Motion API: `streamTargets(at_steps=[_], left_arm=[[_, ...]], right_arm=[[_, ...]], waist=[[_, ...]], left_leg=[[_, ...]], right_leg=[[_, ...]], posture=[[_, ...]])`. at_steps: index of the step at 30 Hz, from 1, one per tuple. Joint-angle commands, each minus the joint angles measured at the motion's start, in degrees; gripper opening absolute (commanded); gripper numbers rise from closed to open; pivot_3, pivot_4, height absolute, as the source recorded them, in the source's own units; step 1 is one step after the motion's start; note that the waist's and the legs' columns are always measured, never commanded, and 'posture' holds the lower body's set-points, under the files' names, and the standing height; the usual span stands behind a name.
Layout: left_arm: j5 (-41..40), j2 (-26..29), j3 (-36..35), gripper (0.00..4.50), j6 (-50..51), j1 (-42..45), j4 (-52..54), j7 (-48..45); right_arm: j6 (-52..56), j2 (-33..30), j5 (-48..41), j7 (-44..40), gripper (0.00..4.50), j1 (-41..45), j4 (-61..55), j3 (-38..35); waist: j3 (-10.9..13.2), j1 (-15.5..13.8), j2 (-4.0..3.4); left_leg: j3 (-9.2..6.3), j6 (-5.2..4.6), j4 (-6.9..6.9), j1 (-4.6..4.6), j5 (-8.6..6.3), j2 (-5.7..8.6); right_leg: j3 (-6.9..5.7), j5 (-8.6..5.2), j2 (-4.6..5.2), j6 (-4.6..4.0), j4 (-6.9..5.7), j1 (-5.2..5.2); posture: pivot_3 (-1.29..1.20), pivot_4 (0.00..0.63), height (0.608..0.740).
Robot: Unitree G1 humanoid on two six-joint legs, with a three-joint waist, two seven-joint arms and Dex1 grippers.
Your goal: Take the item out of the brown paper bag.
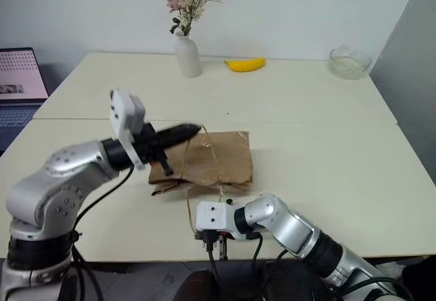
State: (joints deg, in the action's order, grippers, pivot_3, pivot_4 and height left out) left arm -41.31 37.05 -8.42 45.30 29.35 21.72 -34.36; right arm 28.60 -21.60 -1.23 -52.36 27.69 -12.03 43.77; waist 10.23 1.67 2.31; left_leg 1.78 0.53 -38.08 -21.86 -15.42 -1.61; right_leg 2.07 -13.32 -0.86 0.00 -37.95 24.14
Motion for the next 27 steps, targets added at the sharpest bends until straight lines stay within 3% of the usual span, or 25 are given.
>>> streamTargets(at_steps=[1, 11, 18, 21, 27], left_arm=[[0.69, -1.36, -2.73, 0.0, -1.01, 5.21, -3.23, 3.33], [4.79, -3.38, -2.86, 0.0, -7.66, 15.65, -13.98, 3.52], [-4.64, -0.48, -2.23, 0.0, 1.46, 8.16, -4.02, -3.87], [-7.52, 0.15, -2.42, 0.0, 4.27, 5.93, -1.3, -4.39], [-10.06, 0.37, -2.15, 0.0, 6.27, 3.72, 2.21, -4.13]], right_arm=[[-1.18, -2.89, 3.3, -0.09, 0.03, -0.91, 0.82, -0.14], [-2.58, -5.98, 4.9, -0.81, 0.03, -3.44, 0.09, -0.86], [1.46, -5.14, -0.9, -0.33, 0.03, -4.75, -2.46, -7.97], [3.95, -5.24, -4.09, -0.71, 0.58, -5.18, -4.99, -11.62], [9.77, -10.73, -10.23, -3.46, 2.8, -6.5, -15.35, -17.82]], waist=[[0.0, -0.01, 0.0], [-0.04, -0.15, 0.05], [-0.04, -0.1, 0.05], [-0.03, -0.15, 0.06], [-0.03, -0.05, 0.06]], left_leg=[[0.01, 0.0, 0.01, -0.01, 0.0, 0.0], [0.06, 0.02, 0.01, 0.01, 0.01, 0.04], [0.06, 0.03, 0.02, -0.01, 0.01, 0.0], [0.03, 0.06, -0.01, -0.01, 0.03, -0.01], [0.01, 0.07, 0.03, -0.02, 0.03, -0.03]], right_leg=[[0.01, 0.0, 0.01, 0.0, 0.02, 0.0], [0.06, 0.02, 0.04, 0.03, 0.03, -0.02], [0.07, 0.02, 0.07, 0.03, 0.03, 0.0], [0.05, 0.02, 0.08, 0.03, -0.02, 0.01], [0.04, 0.02, 0.04, 0.03, 0.01, 0.02]], posture=[[0.0, 0.15, 0.74], [0.0, 0.15, 0.74], [0.0, 0.15, 0.74], [0.0, 0.15, 0.74], [0.0, 0.15, 0.74]])
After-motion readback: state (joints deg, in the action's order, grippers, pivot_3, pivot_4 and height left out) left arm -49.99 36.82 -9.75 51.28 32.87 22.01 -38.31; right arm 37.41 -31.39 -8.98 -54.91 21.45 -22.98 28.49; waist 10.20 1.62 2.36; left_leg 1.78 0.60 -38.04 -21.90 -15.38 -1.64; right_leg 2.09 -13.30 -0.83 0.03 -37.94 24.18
